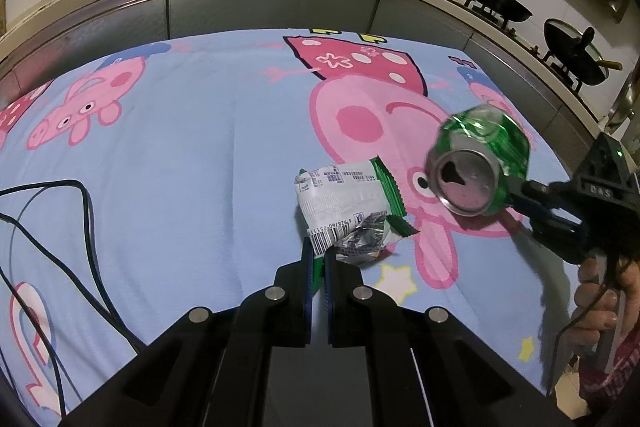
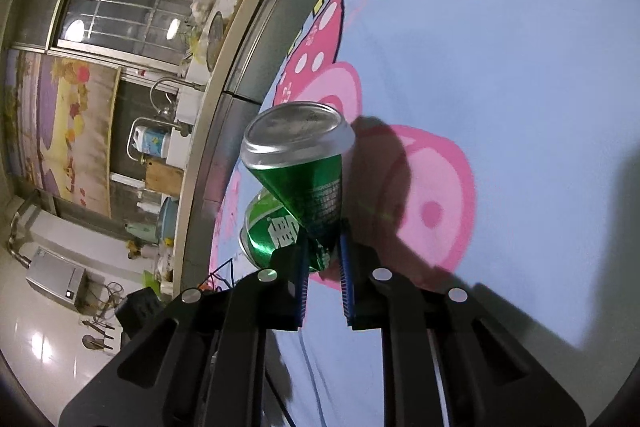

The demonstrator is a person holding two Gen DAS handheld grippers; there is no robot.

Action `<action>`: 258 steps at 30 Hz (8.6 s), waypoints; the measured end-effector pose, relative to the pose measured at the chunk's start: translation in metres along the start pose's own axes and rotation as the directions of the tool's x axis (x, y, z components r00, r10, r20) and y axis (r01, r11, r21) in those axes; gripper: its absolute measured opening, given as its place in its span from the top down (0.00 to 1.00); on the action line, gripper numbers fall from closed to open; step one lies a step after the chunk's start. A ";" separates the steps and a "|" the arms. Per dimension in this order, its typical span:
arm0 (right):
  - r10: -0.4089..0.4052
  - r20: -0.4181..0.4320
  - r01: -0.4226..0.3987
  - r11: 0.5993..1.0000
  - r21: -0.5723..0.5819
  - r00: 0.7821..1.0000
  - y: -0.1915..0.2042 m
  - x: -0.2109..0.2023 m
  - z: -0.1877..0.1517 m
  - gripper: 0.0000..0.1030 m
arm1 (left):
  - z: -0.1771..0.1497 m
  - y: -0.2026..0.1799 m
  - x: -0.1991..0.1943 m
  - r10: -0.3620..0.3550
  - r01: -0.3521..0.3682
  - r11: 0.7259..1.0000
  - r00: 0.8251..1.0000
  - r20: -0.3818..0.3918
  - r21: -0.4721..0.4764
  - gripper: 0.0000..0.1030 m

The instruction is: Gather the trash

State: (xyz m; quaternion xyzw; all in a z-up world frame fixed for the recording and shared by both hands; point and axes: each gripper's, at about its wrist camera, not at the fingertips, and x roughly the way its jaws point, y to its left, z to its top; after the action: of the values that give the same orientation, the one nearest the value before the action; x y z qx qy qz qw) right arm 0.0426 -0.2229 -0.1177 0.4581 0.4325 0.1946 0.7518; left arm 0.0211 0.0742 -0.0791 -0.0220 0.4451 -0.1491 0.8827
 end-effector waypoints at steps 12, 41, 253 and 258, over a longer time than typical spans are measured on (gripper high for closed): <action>-0.017 0.016 0.016 0.999 0.035 1.000 -0.007 0.001 -0.001 0.83 | -0.001 0.004 0.002 0.010 -0.010 1.000 1.000 -0.010 -0.020 0.94; 0.030 0.036 -0.031 0.999 0.040 0.999 0.000 0.006 -0.007 0.71 | 0.019 0.008 -0.012 0.011 -0.009 0.999 0.999 0.043 -0.032 0.27; -0.429 0.704 0.478 0.867 0.144 0.566 -0.005 -0.335 -0.057 0.32 | 0.085 -0.381 -0.038 -0.106 -0.036 0.870 0.960 0.258 0.492 0.03; -0.429 0.706 0.478 0.866 0.145 0.563 -0.004 -0.335 -0.057 0.32 | 0.085 -0.381 -0.039 -0.099 -0.042 0.873 0.960 0.261 0.486 0.03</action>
State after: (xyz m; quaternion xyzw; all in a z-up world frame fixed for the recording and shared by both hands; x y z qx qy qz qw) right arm -0.1898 -0.4260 0.0254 0.3463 0.1999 -0.1863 0.8974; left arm -0.0260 -0.2861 0.0676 0.1737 0.2646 -0.2647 0.9109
